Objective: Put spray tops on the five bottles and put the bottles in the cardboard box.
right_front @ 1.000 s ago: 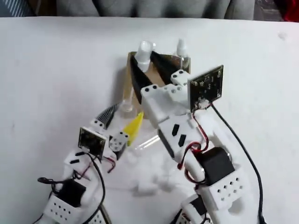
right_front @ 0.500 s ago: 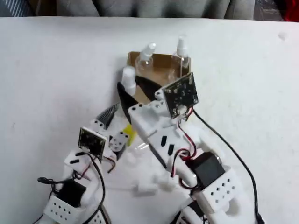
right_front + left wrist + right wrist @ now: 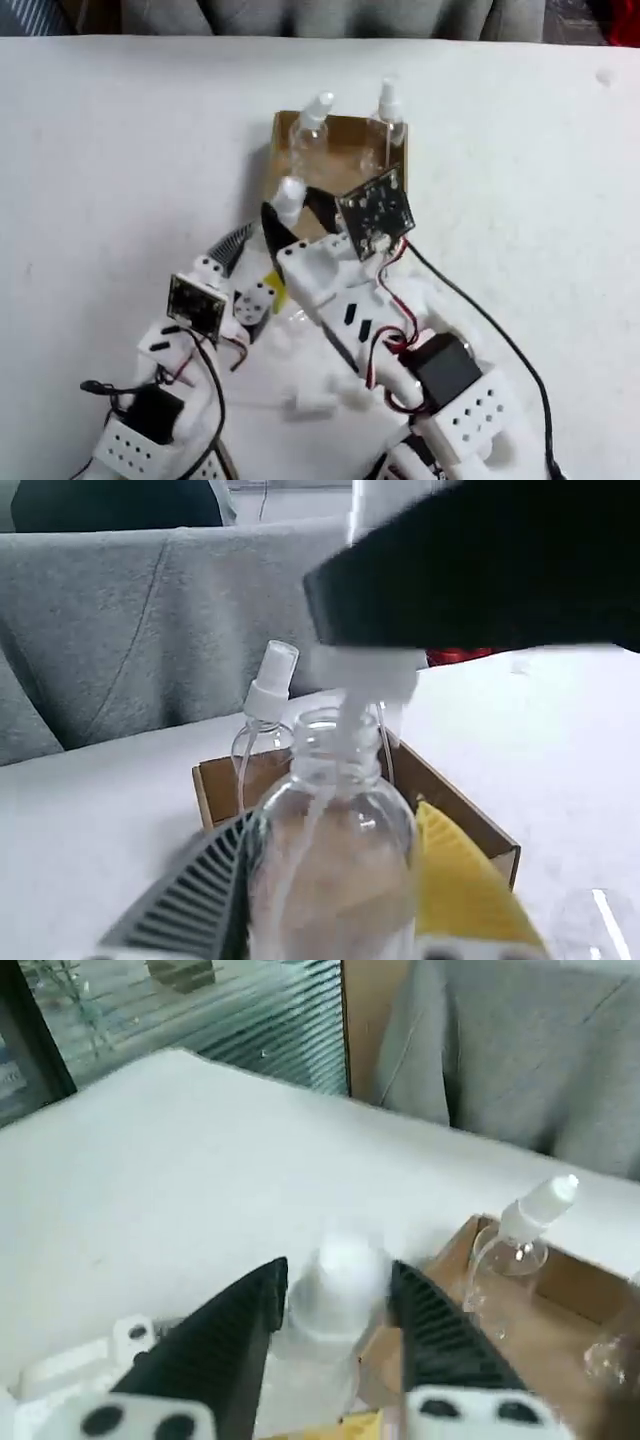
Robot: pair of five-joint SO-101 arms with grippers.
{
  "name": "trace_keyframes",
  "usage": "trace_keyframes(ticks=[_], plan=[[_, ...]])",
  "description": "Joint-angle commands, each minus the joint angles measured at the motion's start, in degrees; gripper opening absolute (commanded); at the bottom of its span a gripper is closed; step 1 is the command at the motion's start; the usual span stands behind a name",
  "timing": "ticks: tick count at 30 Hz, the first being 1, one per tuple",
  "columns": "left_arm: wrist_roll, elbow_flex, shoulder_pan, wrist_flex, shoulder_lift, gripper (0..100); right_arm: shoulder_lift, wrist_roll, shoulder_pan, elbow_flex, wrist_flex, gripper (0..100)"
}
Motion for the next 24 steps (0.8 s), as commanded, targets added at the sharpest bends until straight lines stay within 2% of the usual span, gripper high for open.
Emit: trace_keyframes(ticks=[1,8,11,15,17,20,24], plan=[[-0.70,-0.18,0.40,-1.85,-0.84,2,-1.45,-0.26,-1.54,-0.97,0.84,20.5],[-0.70,-0.18,0.40,-1.67,-0.84,2,-1.36,-0.26,-2.07,-8.26,0.92,19.1],[-0.70,-0.18,0.40,-1.58,-0.84,2,-1.45,-0.26,-1.80,-11.78,0.92,14.2],[-0.70,-0.18,0.31,-1.41,-0.84,2,-1.27,-0.26,2.42,-15.30,0.92,0.6],[-0.70,-0.18,0.31,-1.41,-0.84,2,-1.36,-0.26,5.93,-15.47,0.92,3.6],[-0.70,-0.18,0.31,-1.41,-0.84,2,-0.92,-0.26,10.51,-15.03,2.07,1.1],[-0.70,-0.18,0.31,-1.41,-0.84,2,-0.92,-0.26,12.79,-10.20,3.30,1.4]])
